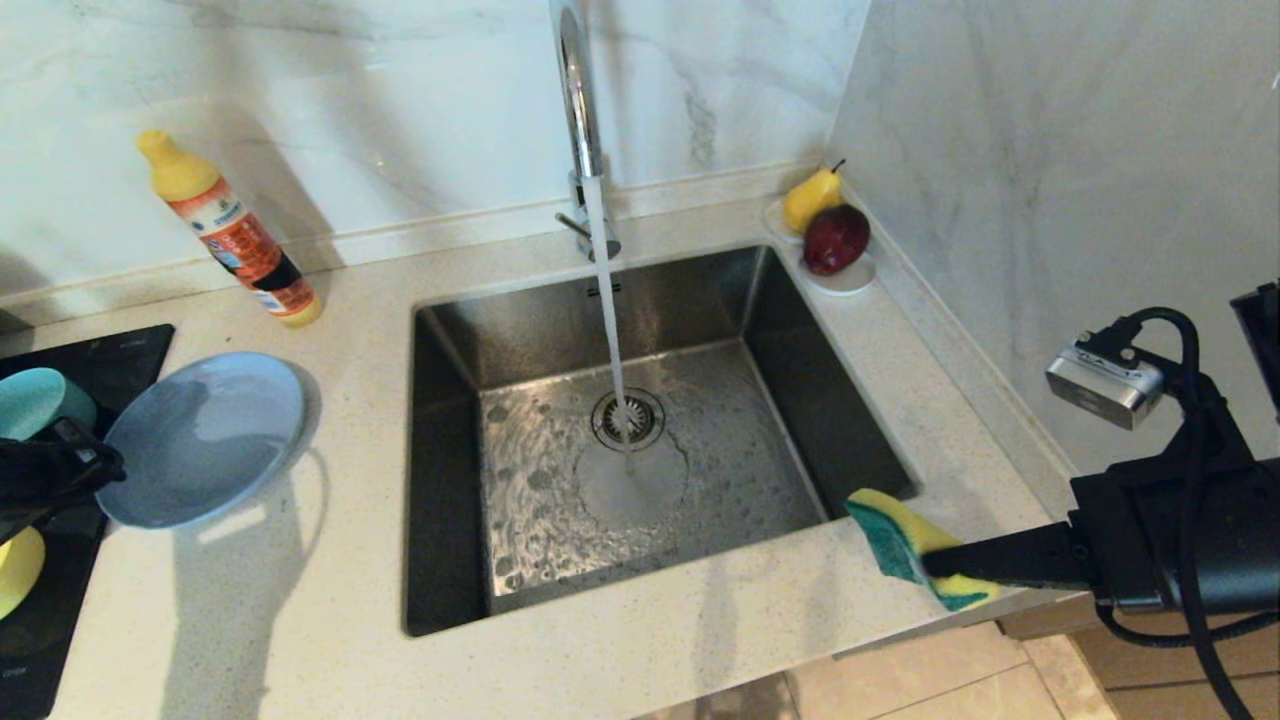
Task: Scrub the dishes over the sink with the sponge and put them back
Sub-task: Place the plate on the table, then put down the sponge
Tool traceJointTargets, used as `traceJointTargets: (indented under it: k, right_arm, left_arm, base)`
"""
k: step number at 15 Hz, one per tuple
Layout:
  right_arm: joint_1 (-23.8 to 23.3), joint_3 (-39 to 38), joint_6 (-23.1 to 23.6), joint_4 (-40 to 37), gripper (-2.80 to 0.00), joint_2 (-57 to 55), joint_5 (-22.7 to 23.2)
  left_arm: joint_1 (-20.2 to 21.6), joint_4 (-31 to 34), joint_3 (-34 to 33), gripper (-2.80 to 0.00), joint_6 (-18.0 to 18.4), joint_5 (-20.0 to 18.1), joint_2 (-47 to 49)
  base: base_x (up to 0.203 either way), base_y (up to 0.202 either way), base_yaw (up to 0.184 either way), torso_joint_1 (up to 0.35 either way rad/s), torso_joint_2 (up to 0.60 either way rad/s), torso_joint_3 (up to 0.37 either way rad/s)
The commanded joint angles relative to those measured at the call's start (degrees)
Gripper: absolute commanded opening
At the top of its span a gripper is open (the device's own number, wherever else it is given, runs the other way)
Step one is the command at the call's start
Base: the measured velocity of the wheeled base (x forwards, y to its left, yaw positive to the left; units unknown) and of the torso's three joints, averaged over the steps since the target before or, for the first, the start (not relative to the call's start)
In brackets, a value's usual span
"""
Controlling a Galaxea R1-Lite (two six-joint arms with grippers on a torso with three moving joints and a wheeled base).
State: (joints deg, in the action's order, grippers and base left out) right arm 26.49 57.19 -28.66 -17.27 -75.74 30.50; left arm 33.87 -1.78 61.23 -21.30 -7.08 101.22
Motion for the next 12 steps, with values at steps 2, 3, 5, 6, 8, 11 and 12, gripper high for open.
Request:
traceJointTargets:
  k: [2,3,5,6,8,11,12]
  right_arm:
    - [0.1,-1.0,-0.2,0.5,-2.8,0.6,0.2]
    - [0.1,-1.3,-0.3,1.0,-2.8,0.9,0.3]
    - [0.1,-1.5,-0.3,1.5,-2.8,1.2,0.2]
    - [0.0,-1.6,-0.3,1.5,-2.8,1.0,0.1]
    - [0.0,-1.7,-0.5,1.5,-2.8,0.2,-0.1]
    - [0.0,-1.3,-0.6,1.5,-2.8,-0.2,-0.1]
    - [0.1,-1.3,-0.6,1.5,-2.8,0.1,-0.1]
  left_arm:
    - [0.0,-0.1,1.2,0.0,-0.5,-0.1,-0.2]
    - [0.1,0.4,1.9,0.0,-0.9,-0.4,-0.9]
    - [0.0,1.1,2.2,0.0,-2.3,-2.4,-4.0]
    - [0.0,1.5,2.3,0.0,-3.0,-4.1,-5.4]
    - [-0.2,3.3,1.5,0.0,-4.2,-8.1,-10.4]
    - [-1.9,7.7,0.9,-2.8,-5.0,-17.2,-17.3]
    - [-4.0,8.8,0.2,-2.8,-5.0,-18.0,-18.6]
  base:
    - [0.0,0.0,0.0,0.0,0.0,0.0]
    - [0.0,0.0,0.0,0.0,0.0,0.0]
    - [0.0,0.0,0.0,0.0,0.0,0.0]
    - [0.0,0.0,0.0,0.0,0.0,0.0]
    - [0.0,0.0,0.0,0.0,0.0,0.0]
    - [0.0,0.0,0.0,0.0,0.0,0.0]
    - [0.0,0.0,0.0,0.0,0.0,0.0]
